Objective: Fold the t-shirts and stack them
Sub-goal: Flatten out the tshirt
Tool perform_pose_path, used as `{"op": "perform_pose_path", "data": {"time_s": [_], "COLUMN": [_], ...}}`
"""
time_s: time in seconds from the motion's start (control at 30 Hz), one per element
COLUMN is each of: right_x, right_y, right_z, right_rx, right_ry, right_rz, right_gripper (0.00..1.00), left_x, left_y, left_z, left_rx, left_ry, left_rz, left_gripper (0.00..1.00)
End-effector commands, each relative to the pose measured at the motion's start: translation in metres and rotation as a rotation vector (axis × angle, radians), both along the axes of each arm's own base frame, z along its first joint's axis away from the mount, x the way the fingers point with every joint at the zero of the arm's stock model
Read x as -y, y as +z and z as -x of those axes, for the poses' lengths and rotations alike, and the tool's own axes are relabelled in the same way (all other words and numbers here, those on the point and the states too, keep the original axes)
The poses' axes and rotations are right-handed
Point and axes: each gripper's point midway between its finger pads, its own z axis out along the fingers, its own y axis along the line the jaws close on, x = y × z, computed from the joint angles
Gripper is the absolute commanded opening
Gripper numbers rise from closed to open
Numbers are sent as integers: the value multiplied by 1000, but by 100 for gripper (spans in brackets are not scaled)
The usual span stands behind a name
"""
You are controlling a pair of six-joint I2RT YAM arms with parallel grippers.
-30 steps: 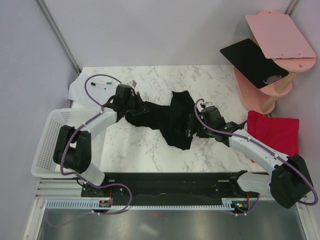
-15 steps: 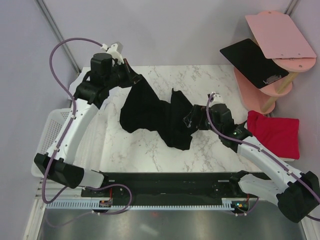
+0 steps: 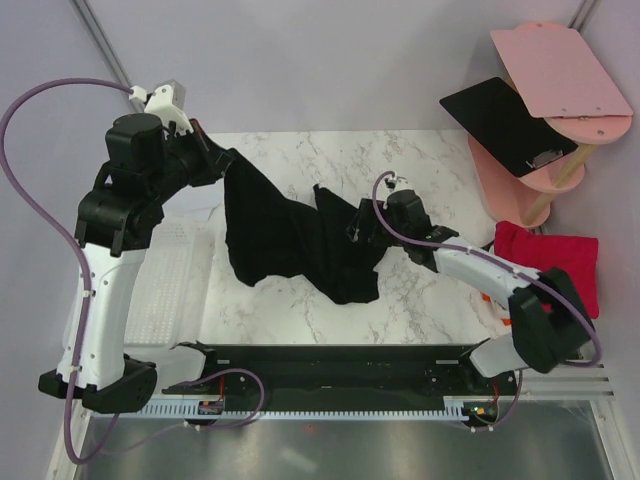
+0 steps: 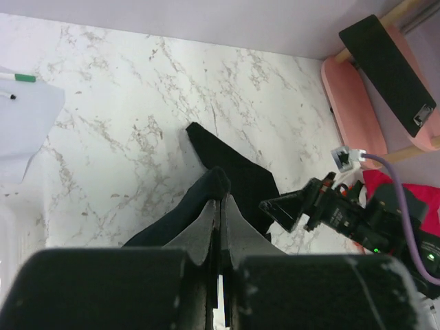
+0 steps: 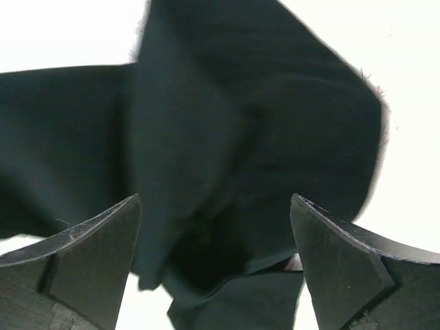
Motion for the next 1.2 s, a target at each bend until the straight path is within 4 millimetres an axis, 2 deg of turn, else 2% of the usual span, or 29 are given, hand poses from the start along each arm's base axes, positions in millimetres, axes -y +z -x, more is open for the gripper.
{"op": "perform_pose_path", "data": {"time_s": [0.0,0.03,0.1,0.13,0.17,0.23,0.33,0.4,0.57,0.63,0.7,0.77,0.8,0.9,1.0,1.1,1.13,1.17], "right_x": [-17,-19,-25,-30,-37,-47,-63,-65,-71,-77,-84,-93,-96,-108,-117,-120,-120,-119], "right_y": [-13,-28,-28,-37,-33,-39,-28,-25,-1,-1,-9,-25,-39,-50,-64,-69,-68,-68], "right_z": [-34,-37,-48,-49,-54,-58,-67,-70,-70,-73,-73,-74,-73,-70,-67,-66,-66,-66], "right_rx": [18,-9,7,-9,9,3,36,44,113,107,84,46,14,-11,-34,-51,-48,-47], "right_ry": [1,5,2,8,24,44,70,71,81,96,113,132,142,175,198,201,200,198], "right_rz": [13,34,21,16,-19,-37,-57,-42,-2,-15,-16,-1,8,3,17,28,31,34], "right_gripper": [95,94,93,93,92,86,86,86,88,88,87,85,79,71,70,70,66,58], "left_x": [-16,-17,-18,-19,-19,-20,-21,-21,-22,-23,-22,-22,-22,-23,-24,-25,-25,-26], "left_y": [-2,-2,-6,-8,-9,-15,-21,-24,-32,-37,-42,-44,-45,-47,-47,-47,-48,-48], "left_z": [9,10,10,10,10,9,9,9,9,8,8,7,8,8,8,8,8,8], "left_rx": [-5,-4,-11,-15,-19,-34,-46,-53,-69,-79,-87,-89,-90,-91,-90,-90,-92,-91], "left_ry": [34,35,39,40,40,43,47,45,42,46,47,47,47,52,53,56,56,57], "left_rz": [-61,-59,-61,-65,-64,-72,-76,-77,-89,-92,-93,-92,-93,-92,-93,-94,-95,-96], "left_gripper": [2,2,2,2,2,2,2,2,2,2,2,2,2,2,2,2,2,2]}}
